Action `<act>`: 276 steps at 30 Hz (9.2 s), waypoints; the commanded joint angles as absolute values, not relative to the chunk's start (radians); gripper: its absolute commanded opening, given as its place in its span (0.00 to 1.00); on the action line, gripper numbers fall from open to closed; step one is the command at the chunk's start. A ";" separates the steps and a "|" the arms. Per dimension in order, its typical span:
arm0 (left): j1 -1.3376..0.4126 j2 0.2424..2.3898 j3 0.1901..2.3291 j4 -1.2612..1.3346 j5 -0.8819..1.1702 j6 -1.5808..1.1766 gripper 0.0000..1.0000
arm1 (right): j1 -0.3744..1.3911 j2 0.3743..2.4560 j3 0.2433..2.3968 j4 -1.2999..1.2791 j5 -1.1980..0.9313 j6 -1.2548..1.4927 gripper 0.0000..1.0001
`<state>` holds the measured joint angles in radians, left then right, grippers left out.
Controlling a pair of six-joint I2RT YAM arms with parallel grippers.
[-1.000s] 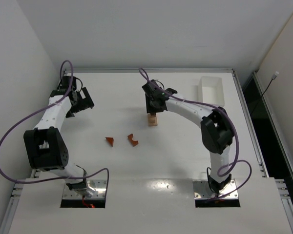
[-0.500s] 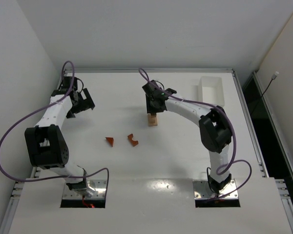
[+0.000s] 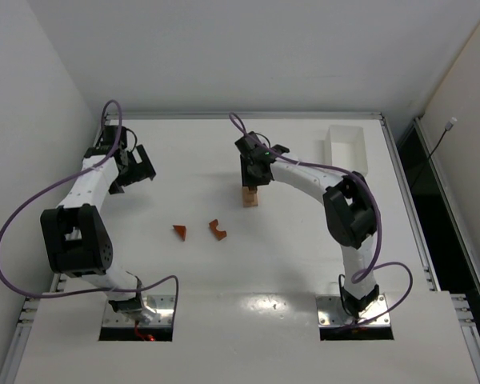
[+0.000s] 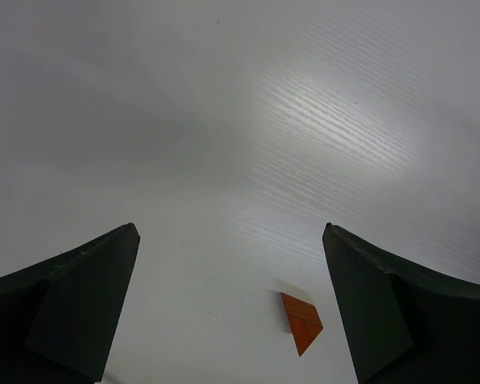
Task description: Build the wood block tower
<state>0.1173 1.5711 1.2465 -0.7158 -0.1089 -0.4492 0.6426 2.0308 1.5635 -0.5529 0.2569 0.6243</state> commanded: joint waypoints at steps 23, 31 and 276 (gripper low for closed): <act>0.110 1.563 1.255 -0.696 -0.101 -0.443 1.00 | 0.637 2.060 1.608 -0.548 0.216 0.689 0.02; 0.110 1.563 1.255 -0.687 -0.101 -0.443 1.00 | 0.627 2.078 1.608 -0.529 0.195 0.680 0.37; 0.385 1.210 1.006 -0.535 -0.080 -0.531 0.97 | 0.966 1.698 1.210 -0.316 0.127 0.032 0.51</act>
<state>0.3260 1.2774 0.9905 -0.5457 -0.0681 -0.5140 0.9634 1.6470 1.1351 -0.3889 0.0128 -0.0738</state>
